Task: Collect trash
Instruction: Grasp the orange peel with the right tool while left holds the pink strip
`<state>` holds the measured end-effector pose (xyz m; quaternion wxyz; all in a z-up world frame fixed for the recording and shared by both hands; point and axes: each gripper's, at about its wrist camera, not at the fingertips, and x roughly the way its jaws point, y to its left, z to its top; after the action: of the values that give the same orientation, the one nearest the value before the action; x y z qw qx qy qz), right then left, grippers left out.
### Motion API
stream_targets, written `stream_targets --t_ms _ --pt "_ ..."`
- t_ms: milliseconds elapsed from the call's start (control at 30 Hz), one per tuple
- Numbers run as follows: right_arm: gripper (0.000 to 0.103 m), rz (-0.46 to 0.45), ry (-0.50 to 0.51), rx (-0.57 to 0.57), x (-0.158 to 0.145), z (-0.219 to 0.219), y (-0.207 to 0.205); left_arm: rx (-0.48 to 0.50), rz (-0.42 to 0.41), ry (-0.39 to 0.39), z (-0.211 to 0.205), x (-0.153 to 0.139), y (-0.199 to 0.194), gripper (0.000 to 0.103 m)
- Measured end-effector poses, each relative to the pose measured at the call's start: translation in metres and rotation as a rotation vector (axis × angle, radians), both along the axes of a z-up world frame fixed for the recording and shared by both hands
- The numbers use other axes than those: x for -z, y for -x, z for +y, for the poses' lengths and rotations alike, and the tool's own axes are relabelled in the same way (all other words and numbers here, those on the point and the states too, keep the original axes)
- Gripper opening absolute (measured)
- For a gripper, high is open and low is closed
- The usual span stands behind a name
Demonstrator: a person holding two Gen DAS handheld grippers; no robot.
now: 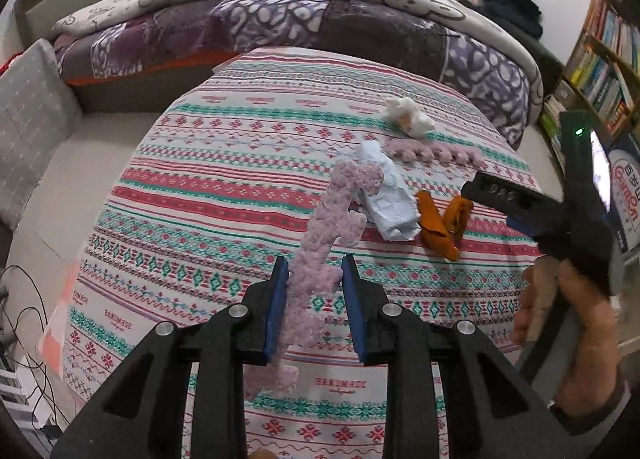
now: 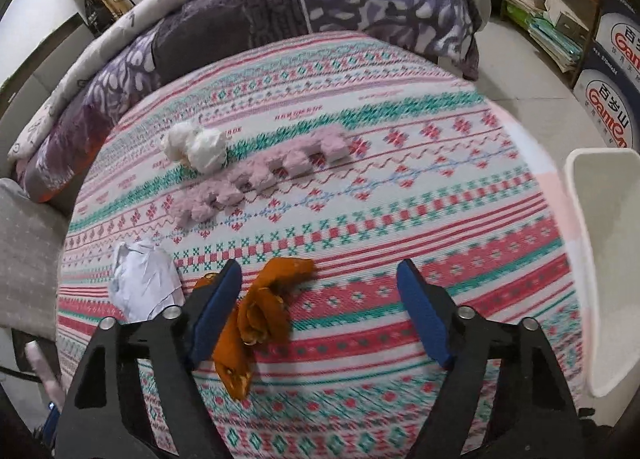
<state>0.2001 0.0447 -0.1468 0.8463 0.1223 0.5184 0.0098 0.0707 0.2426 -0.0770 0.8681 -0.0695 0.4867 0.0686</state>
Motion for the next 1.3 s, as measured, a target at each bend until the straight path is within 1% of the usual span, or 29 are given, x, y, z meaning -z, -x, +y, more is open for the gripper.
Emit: stream_targets --t_ms 67,100,133,167,200,233,267,400,533,600,833,967,1033,1167,1300 --pt "0.065 0.01 0.022 -0.02 0.007 0.01 0.0 -0.008 0.005 -0.004 0.005 0.002 -0.003 0.028" --pt "0.063 0.012 0.035 -0.034 0.009 0.015 0.001 -0.016 0.007 -0.007 0.009 0.004 -0.002 0.028" --pt "0.056 -0.004 0.064 -0.05 0.009 0.021 0.003 -0.024 0.01 -0.007 0.012 0.005 -0.001 0.028" --pt "0.04 -0.02 0.077 -0.067 0.008 0.025 0.005 -0.03 0.012 -0.006 0.014 0.006 -0.002 0.028" --pt "0.033 -0.024 0.068 -0.082 0.007 0.027 0.005 -0.041 0.012 -0.004 0.018 0.007 -0.002 0.028" --pt "0.022 -0.023 0.045 -0.093 0.006 0.028 0.006 -0.051 0.012 0.0 0.022 0.008 -0.002 0.028" --pt "0.02 -0.025 0.041 -0.097 0.004 0.029 0.008 -0.068 0.007 0.006 0.026 0.008 -0.001 0.028" --pt "0.017 -0.067 -0.012 -0.149 -0.008 0.029 0.015 -0.116 -0.027 0.013 0.033 0.001 0.003 0.028" --pt "0.017 -0.163 -0.075 -0.2 -0.041 0.032 0.028 -0.161 -0.093 0.012 0.037 -0.014 0.006 0.028" --pt "0.017 -0.213 -0.086 -0.217 -0.058 0.032 0.034 -0.181 -0.142 -0.002 0.036 -0.026 0.008 0.028" --pt "0.017 -0.442 -0.013 -0.275 -0.119 0.033 0.068 -0.225 -0.309 -0.112 0.016 -0.066 0.017 0.028" --pt "0.017 -0.544 0.034 -0.281 -0.138 0.027 0.085 -0.237 -0.385 -0.179 0.001 -0.081 0.021 0.028" --pt "0.017 -0.59 0.057 -0.279 -0.147 0.021 0.092 -0.247 -0.414 -0.192 -0.005 -0.087 0.023 0.028" --pt "0.017 -0.635 0.09 -0.27 -0.158 0.009 0.101 -0.25 -0.444 -0.181 -0.018 -0.095 0.019 0.028" --pt "0.017 -0.642 0.105 -0.251 -0.161 -0.007 0.1 -0.222 -0.459 -0.171 -0.035 -0.098 0.012 0.028"
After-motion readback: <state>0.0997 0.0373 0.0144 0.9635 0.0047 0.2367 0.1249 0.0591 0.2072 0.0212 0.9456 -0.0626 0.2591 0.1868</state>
